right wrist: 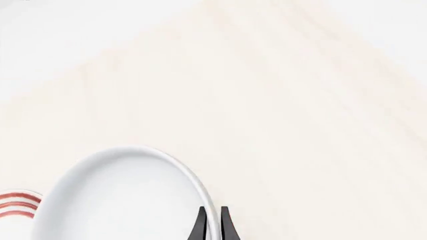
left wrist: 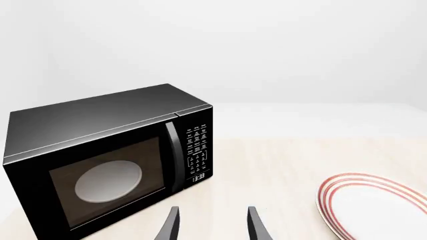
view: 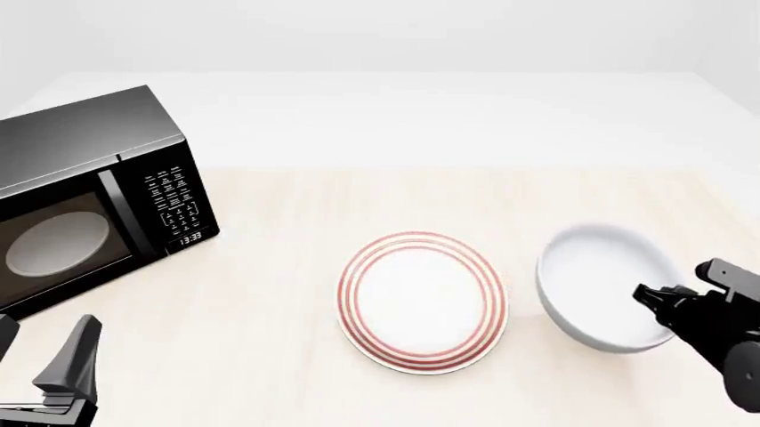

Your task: Put the white bowl to the right of the plate.

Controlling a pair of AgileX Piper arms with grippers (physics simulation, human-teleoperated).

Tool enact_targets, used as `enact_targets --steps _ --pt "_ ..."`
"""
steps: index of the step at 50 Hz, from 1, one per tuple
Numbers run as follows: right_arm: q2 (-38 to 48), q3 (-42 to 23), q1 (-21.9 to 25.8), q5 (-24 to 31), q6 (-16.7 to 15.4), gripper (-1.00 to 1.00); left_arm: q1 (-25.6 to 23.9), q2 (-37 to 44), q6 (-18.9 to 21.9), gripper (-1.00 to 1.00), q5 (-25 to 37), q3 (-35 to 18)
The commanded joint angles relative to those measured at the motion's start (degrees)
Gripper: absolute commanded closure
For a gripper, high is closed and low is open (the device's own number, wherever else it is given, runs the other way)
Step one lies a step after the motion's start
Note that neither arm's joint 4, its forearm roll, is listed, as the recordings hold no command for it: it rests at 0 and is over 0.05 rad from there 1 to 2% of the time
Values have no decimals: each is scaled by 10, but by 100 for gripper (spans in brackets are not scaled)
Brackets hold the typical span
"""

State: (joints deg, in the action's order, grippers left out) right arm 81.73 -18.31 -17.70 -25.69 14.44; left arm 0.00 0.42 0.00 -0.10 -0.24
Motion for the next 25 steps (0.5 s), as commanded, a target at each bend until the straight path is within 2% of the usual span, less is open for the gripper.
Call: enact_targets --steps 1,25 --pt "37 11 -17 -40 14 100 0 0 0 -100 0 0" --pt "109 12 -14 -95 25 100 0 0 0 -100 0 0"
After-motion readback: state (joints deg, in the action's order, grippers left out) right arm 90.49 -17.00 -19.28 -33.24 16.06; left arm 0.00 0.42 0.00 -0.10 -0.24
